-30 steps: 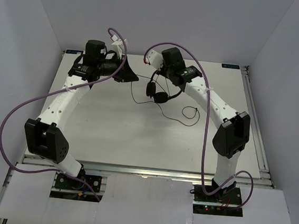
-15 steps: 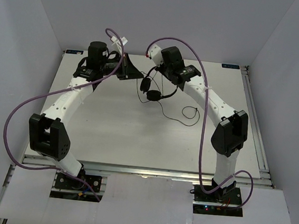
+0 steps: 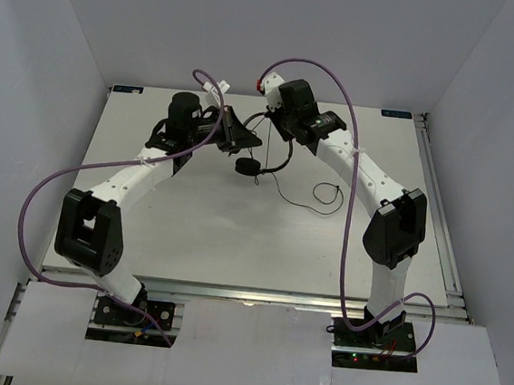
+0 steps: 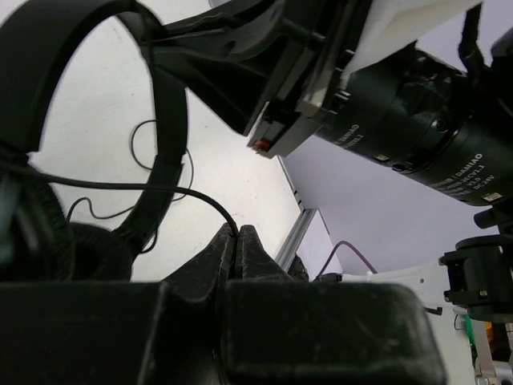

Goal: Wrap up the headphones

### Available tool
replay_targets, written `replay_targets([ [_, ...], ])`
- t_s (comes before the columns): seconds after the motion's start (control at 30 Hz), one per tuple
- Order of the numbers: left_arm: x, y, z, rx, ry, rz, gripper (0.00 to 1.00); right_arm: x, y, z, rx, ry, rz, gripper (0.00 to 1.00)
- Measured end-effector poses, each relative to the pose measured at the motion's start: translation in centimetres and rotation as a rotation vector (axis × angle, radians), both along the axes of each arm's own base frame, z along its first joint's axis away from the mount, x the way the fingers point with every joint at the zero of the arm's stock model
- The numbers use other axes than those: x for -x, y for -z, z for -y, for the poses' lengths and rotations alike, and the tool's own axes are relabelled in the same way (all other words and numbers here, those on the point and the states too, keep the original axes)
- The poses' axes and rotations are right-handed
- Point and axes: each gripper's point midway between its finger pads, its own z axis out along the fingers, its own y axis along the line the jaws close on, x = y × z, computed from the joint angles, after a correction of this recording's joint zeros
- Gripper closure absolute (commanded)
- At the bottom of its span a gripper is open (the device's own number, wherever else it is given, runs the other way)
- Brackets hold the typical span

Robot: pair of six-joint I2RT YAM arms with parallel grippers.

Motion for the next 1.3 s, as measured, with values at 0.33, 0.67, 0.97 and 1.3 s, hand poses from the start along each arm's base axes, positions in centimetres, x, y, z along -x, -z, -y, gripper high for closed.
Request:
replay_targets([
  [0.33, 0.0, -1.0, 1.0, 0.031, -0.003, 0.018, 0.95, 0.0, 1.5, -0.5, -0.041, 0.033, -0.049, 0.92],
  [0.67, 0.5, -1.0, 1.7, 0.040, 0.004, 0.013, 0.89, -0.8, 2.9, 0.2, -0.061, 0.073, -0.085, 0.92],
  [0.97, 2.5, 2.0, 2.6, -0.002, 0.026, -0.009, 0.85, -1.3, 2.7, 0.9, -0.137, 0.086, -0.132, 0.92],
  [1.3, 3.7, 3.6, 3.9, -0.065, 0.032, 0.054, 0.77, -2.7, 0.8, 2.5, -0.262, 0.127, -0.158, 0.92],
])
